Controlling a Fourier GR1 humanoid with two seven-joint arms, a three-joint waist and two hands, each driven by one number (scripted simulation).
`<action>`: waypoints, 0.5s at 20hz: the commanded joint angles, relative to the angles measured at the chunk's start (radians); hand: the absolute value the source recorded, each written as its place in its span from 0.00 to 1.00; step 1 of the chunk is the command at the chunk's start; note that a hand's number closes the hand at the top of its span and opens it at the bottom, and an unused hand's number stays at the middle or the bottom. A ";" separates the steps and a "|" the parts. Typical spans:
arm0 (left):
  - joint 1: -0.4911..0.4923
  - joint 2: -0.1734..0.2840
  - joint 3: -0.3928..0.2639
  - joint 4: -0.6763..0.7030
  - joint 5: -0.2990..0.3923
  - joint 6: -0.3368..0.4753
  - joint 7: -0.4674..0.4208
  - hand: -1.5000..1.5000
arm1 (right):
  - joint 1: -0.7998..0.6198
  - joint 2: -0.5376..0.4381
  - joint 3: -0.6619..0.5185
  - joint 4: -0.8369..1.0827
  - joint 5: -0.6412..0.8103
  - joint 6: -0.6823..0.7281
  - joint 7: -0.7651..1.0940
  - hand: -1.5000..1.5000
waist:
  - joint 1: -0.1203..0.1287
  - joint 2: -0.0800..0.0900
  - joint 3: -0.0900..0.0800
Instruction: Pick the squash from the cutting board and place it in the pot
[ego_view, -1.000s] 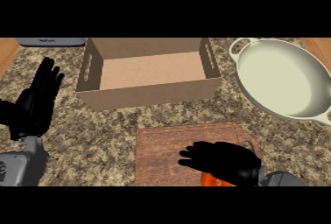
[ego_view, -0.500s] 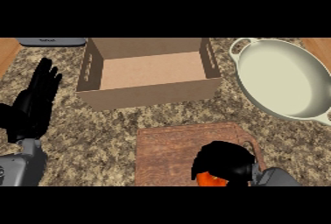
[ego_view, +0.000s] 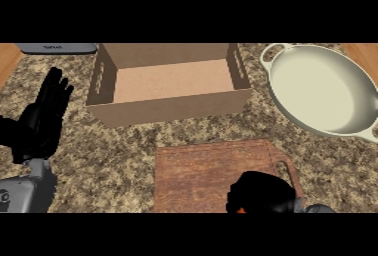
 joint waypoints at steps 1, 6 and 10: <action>-0.034 0.018 0.041 0.039 0.025 -0.014 -0.002 0.50 | 0.201 -0.181 -0.047 -0.172 -0.009 -0.050 -0.044 1.00 | -0.026 -0.001 0.001; 0.021 0.032 0.029 -0.049 0.020 -0.033 0.042 0.50 | 0.457 -0.236 -0.064 -0.345 0.015 -0.151 0.014 1.00 | -0.012 -0.001 0.001; 0.001 0.006 0.020 -0.012 -0.002 -0.019 -0.002 0.50 | 0.585 -0.348 -0.199 -0.410 -0.041 -0.259 -0.083 1.00 | -0.018 0.000 0.001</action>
